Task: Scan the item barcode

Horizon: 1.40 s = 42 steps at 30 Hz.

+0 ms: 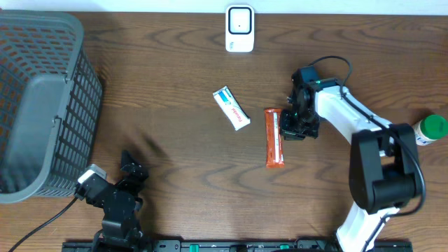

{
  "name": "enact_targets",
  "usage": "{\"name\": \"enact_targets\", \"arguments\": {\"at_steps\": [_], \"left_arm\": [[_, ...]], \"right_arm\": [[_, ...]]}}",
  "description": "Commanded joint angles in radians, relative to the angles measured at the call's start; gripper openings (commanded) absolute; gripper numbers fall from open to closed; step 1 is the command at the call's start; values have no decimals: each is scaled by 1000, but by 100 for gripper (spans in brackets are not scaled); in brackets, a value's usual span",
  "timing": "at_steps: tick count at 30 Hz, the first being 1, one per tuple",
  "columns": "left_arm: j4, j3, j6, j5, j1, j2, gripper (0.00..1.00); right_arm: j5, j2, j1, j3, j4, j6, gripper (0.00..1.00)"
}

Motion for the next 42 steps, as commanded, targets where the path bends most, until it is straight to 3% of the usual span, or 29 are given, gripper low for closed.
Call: {"name": "enact_targets", "arguments": {"at_steps": [1,6,12,21,36,42], "left_arm": [[-29,-14,0,-5,3,-6,93],[-29,-14,0,-5,2,-6,93],[-29,-14,0,-5,2,-6,93],[-29,-14,0,-5,3,-6,93],[-29,-14,0,-5,2,-6,93],[-29,-14,0,-5,2,-6,94]], "right_arm": [[20,-97,-1,17,-29,2,1],[-13,-182,37,16,-55,11,1],[-10,-166,178,-17,19,60,1],[143,-140,316,-50,56,175,1],[148,-132,340,-247,200,212,1],[315,-132,323,-266,114,273,1]]}}
